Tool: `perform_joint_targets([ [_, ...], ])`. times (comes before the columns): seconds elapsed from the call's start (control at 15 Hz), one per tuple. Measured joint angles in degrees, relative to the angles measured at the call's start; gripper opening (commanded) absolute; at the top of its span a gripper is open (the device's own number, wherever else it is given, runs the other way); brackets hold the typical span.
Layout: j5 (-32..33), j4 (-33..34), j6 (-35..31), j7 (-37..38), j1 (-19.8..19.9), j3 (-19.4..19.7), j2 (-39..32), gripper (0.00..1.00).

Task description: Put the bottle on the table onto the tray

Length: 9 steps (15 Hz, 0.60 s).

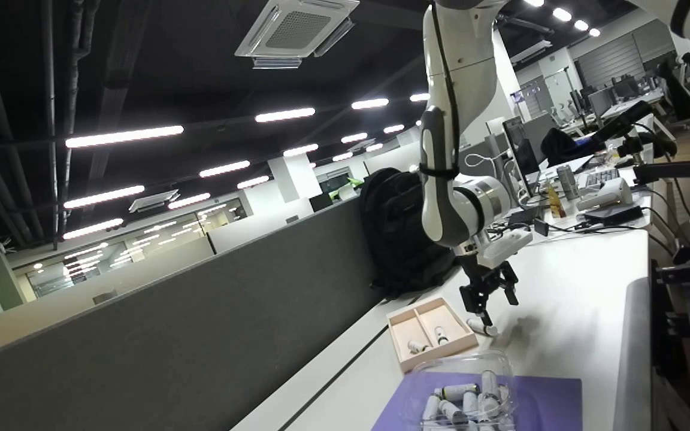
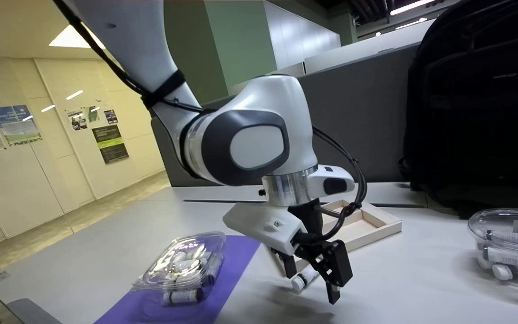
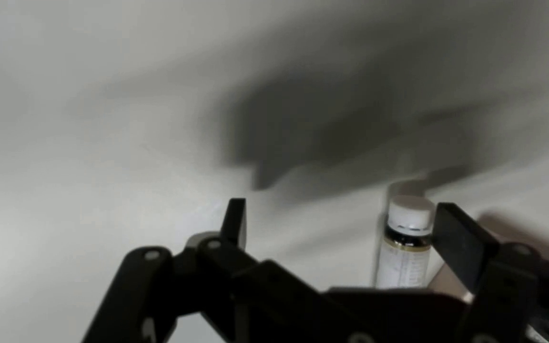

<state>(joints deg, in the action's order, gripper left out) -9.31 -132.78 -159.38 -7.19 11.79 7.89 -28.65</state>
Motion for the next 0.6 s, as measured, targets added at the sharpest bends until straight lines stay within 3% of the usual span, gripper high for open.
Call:
perform_joint_targets([
  [0.47, 0.0, 1.2, -2.9, -1.3, 2.2, -4.1, -2.9, 1.00],
  [0.53, 0.0, 1.2, -2.9, -1.6, 2.8, -4.8, -2.9, 0.75],
  [0.6, -0.1, 1.3, -2.9, -1.9, 3.4, -5.4, -2.9, 0.74],
])
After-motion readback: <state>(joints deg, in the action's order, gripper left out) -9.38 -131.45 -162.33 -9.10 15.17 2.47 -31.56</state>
